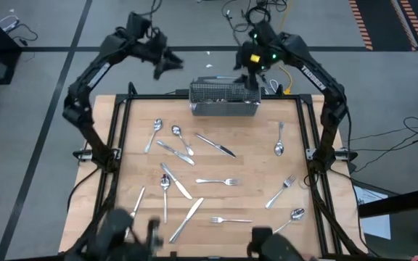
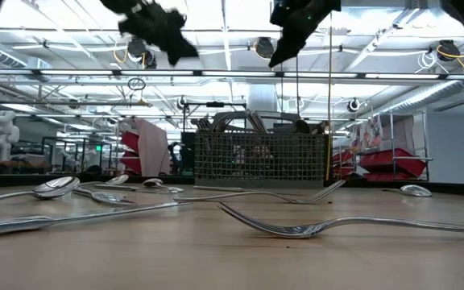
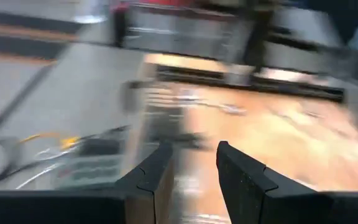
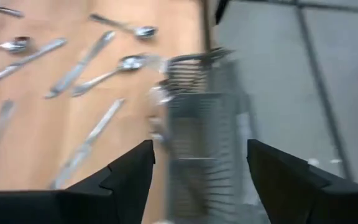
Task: Sort silverware
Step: Put the silver table knife into the silverware organizer
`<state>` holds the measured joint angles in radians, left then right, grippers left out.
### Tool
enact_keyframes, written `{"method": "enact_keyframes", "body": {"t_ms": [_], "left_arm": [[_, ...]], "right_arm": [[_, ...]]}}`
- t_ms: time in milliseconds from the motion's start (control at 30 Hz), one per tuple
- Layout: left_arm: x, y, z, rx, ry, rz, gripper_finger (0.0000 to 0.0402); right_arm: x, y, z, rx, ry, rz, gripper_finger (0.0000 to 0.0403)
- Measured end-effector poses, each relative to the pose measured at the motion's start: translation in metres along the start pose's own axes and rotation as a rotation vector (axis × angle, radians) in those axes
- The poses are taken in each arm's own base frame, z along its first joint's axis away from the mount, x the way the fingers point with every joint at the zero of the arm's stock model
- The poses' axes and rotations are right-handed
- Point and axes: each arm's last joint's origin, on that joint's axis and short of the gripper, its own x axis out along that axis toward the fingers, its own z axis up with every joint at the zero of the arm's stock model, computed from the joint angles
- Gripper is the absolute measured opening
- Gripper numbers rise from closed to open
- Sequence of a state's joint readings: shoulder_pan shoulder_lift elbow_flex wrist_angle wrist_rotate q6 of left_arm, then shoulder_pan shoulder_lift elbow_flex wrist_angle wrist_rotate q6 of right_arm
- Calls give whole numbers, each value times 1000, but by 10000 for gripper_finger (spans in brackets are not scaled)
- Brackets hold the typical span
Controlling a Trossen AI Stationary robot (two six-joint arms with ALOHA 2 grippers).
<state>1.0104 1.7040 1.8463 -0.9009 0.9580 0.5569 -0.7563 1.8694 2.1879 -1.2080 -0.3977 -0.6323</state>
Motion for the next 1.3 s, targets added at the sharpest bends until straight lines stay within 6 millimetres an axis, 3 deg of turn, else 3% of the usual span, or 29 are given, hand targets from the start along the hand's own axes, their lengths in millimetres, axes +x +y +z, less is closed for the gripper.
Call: {"method": "enact_keyframes", "body": {"t_ms": [133, 233, 400, 567, 700, 800, 967, 1300], "left_arm": [[19, -59, -3, 113, 129, -100, 125], [43, -90, -12, 123, 159, -187, 125], [86, -115, -61, 44, 259, -310, 125], [117, -109, -105, 76, 191, -213, 125], [130, -102, -124, 127, 116, -122, 125], [141, -103, -144, 48, 180, -150, 125], [161, -113, -165, 65, 271, -125, 125], [187, -106, -189, 149, 387, -8, 124]], "right_arm": [[2, 30, -7, 40, 76, 118, 224], [16, 51, -22, 113, 192, 220, 211], [28, 96, -49, 163, 291, 356, 202], [40, 132, -84, 219, 223, 366, 201], [39, 146, -108, 293, 70, 288, 201], [46, 154, -130, 382, 22, 209, 201], [58, 167, -150, 475, -70, 191, 201], [66, 176, -146, 483, -139, 218, 201]]}}
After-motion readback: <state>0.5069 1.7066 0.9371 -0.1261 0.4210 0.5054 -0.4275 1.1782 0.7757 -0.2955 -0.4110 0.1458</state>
